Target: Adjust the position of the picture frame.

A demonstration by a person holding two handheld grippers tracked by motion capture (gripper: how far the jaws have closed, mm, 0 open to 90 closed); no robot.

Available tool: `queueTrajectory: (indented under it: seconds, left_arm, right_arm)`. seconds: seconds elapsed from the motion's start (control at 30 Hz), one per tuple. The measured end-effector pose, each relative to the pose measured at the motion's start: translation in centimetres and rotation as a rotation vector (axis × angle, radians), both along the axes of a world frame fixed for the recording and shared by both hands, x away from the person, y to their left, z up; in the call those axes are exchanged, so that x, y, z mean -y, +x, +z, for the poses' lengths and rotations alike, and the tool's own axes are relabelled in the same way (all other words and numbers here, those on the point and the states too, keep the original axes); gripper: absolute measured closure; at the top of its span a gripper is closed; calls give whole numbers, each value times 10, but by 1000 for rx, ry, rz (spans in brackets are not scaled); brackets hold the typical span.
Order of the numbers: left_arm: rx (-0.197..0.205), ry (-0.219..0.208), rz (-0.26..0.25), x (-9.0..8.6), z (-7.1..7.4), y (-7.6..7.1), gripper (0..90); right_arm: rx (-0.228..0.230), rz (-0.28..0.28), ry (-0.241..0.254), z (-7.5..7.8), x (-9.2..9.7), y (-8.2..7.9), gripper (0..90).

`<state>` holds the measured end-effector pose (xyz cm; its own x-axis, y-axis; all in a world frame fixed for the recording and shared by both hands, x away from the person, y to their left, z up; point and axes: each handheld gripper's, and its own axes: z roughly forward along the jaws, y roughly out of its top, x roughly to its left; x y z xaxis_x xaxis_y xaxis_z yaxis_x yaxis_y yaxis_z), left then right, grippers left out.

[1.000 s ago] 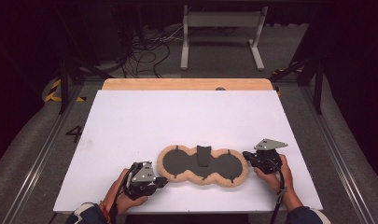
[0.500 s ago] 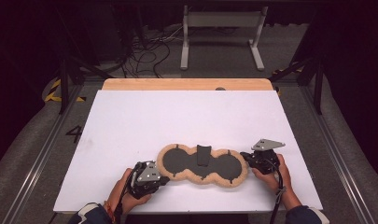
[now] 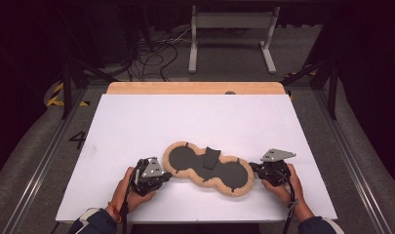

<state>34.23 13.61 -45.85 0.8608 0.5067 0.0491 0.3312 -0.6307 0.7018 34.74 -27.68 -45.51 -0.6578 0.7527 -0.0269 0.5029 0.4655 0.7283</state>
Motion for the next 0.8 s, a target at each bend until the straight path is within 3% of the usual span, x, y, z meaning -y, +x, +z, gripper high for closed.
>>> queueTrajectory:
  seconds: [0.4, 0.63, 0.73, 0.8]
  left_arm:
    - [-7, -8, 68, -6, -1, 24, 899]
    - [-3, -10, 118, -9, -4, 41, 897]
    - [-39, -33, 81, -11, -4, 38, 900]
    - [-35, -30, 58, -10, -2, 33, 900]
  right_arm:
    - [8, 43, -29, 1, -11, -14, 900]
    - [10, 115, -38, 0, -23, -29, 900]
    - [3, 144, -23, 0, -25, -34, 900]
    - [-2, 170, -19, -1, -26, -37, 900]
